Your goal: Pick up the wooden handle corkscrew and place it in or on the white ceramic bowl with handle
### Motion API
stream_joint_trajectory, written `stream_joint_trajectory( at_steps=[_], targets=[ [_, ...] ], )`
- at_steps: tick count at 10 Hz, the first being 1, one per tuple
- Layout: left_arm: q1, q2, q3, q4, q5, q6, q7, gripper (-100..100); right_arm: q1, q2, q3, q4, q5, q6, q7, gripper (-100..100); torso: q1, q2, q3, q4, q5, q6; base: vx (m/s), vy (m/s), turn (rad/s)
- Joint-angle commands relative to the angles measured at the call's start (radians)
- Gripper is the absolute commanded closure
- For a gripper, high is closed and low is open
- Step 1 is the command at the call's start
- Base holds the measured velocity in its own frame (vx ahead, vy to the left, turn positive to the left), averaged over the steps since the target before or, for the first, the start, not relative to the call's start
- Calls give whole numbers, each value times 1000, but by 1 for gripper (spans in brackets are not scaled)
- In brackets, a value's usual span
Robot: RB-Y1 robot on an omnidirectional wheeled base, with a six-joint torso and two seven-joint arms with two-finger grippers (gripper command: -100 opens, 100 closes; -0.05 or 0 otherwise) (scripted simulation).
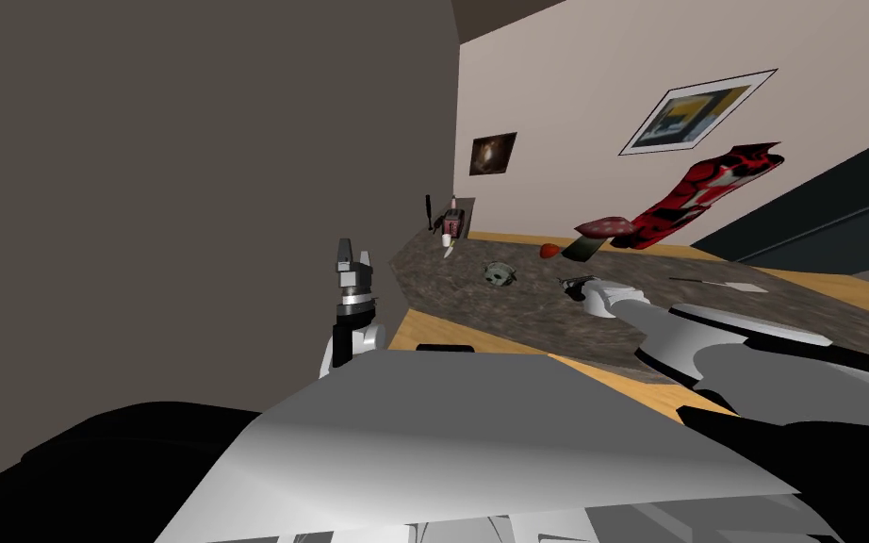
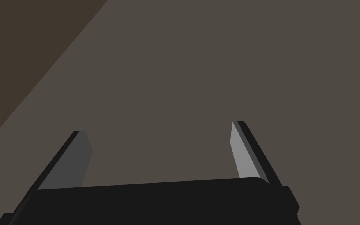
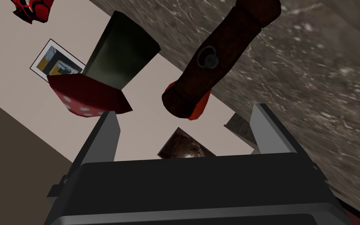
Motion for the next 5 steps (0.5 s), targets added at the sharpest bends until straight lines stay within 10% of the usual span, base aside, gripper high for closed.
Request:
stream_joint_trajectory(
  at_steps=[1,2,5],
  targets=[
    [0,0,0,0,0,0,0,0,0,0,0,0,0,0,0,0,0,0,0,0,0,0,0,0,0],
    [0,0,0,0,0,0,0,0,50,-15,-50,-21,10,8,-16,-100,0,0,0,0,0,0,-21,-7,372],
    [0,0,0,0,0,0,0,0,126,-31,-129,-41,21,15,-32,-100,-2,2,1,0,-1,1,-19,-14,149]
  ],
)
